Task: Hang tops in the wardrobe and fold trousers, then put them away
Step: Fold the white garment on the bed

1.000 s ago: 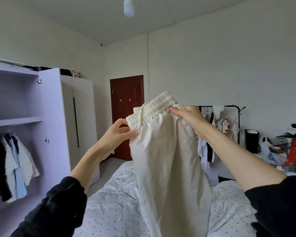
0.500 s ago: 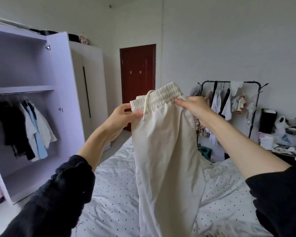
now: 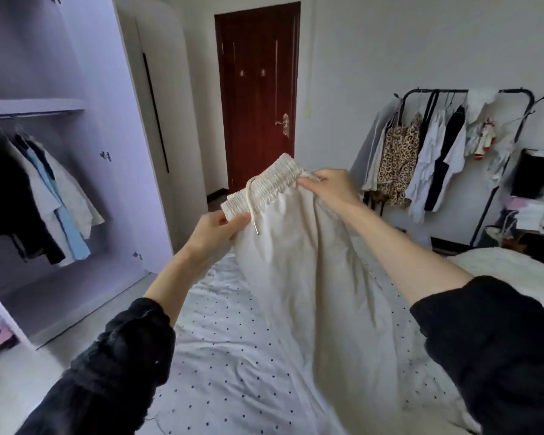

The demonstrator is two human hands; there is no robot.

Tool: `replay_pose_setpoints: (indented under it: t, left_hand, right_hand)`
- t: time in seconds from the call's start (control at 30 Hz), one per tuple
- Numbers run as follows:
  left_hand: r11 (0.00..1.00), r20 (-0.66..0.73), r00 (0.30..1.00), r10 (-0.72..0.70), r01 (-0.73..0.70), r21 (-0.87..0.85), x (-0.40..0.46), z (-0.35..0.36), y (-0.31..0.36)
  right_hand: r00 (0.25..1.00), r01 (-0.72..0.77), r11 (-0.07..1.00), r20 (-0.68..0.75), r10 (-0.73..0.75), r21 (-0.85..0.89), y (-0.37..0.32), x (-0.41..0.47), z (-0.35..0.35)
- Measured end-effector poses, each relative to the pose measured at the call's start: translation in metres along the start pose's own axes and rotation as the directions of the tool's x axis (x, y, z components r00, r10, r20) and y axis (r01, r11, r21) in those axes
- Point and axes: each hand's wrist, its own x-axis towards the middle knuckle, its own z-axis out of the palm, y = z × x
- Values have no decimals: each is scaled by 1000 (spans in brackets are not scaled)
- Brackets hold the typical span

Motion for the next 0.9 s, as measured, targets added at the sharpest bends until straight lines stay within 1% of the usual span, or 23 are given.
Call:
replay_pose_setpoints:
  t: [0.07,0.1,0.13,0.2,0.23,0.27,0.37,0.43,0.53,0.57,0.67,0.77,0.83,0.9]
  left_hand:
    - [995,-170,981,-94,99,25,33,-59,-50]
    - [987,-259,957,-132,151,55,46,-88,-77]
    - [979,-332,928,-168,198,57,50,-107,-99]
    - [948,-427,861,-277,318,27,60,-153,-149]
    - [925,-449,829,-333,380,17,65,-171,-174]
    - [898,-450,804,-390,441,9,67,-188,-204]
    - [849,-439,753,-490,526,-45,57,-211,-260]
    - [843,-422,753,-504,535,-53,50,-222,-284]
    - [853,-404,777,-482,522,-15,42,-238,-305]
    - [862,-403,787,-467,507,-9,40,-242,-309]
    - [871,-399,810,-431,488,49,34,-255,-332]
    - [861,-381,813,-441,503,76,29,-271,-369]
    - [843,-375,803,-463,529,92,26,-280,-394]
    - [823,-347,800,-490,556,118,25,-292,-418]
  right_hand:
    - [999,-18,988,40,24,-156,-4,16,83]
    - [995,-15,976,96,37,-216,0,17,122]
    - [983,4,969,180,41,-248,9,9,146]
    - [939,13,959,334,86,-282,38,-8,204]
    - [909,12,951,399,117,-308,54,-18,228]
    - [877,-14,947,452,165,-320,73,-31,255]
    - [812,-58,944,535,234,-324,116,-72,292]
    - [762,-61,949,599,245,-310,138,-97,315]
    - [671,-76,928,670,318,-364,164,-129,347]
    - [654,-80,921,677,338,-382,169,-136,355]
    - [647,-35,910,685,336,-414,175,-150,394]
    - [695,73,890,663,279,-451,180,-170,437]
    - [711,188,836,659,246,-515,189,-179,457]
    - [740,250,763,626,246,-596,196,-189,482]
